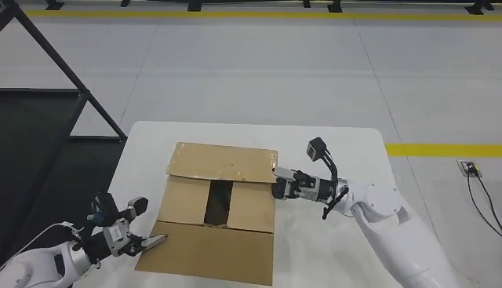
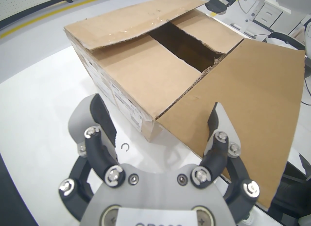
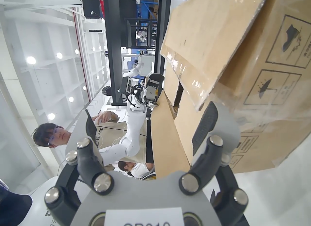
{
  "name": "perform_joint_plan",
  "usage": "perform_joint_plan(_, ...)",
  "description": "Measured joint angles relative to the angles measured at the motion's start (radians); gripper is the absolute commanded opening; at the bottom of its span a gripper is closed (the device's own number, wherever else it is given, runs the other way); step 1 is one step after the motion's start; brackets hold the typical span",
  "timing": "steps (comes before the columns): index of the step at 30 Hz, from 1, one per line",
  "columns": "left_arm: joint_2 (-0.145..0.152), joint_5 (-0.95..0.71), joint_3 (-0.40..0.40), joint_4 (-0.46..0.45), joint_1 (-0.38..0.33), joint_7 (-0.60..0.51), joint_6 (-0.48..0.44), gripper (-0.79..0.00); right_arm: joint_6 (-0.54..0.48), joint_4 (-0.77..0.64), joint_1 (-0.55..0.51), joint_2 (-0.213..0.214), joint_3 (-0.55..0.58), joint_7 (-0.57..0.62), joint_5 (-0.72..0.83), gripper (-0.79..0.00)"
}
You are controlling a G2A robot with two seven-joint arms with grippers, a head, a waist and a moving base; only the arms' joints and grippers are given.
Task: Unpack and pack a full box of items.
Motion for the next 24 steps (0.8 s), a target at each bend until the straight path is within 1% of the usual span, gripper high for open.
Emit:
perform_joint_plan(5,0.002,-0.01,0.005,0.002,0.001,0.003,0.0,0.0,-0.03,-0.004,0.016,-0.009,-0.007,-0.027,0.015,0.0)
perform_joint_plan(8,0.003,-0.013,0.009,0.006,-0.002,0.002,-0.002,0.0,-0.057,-0.005,0.036,-0.018,-0.012,-0.068,0.026,0.0)
perform_joint_plan(14,0.005,-0.021,0.011,0.015,-0.008,0.014,0.003,0.0,-0.077,0.015,0.126,-0.042,-0.058,-0.185,-0.064,0.0)
perform_joint_plan(16,0.005,-0.024,0.011,0.018,-0.009,0.021,0.007,0.0,-0.081,0.017,0.136,-0.043,-0.064,-0.191,-0.093,0.0)
perform_joint_plan(24,0.004,-0.035,0.014,0.024,-0.013,0.036,0.026,0.0,-0.081,0.016,0.134,-0.043,-0.062,-0.188,-0.082,0.0)
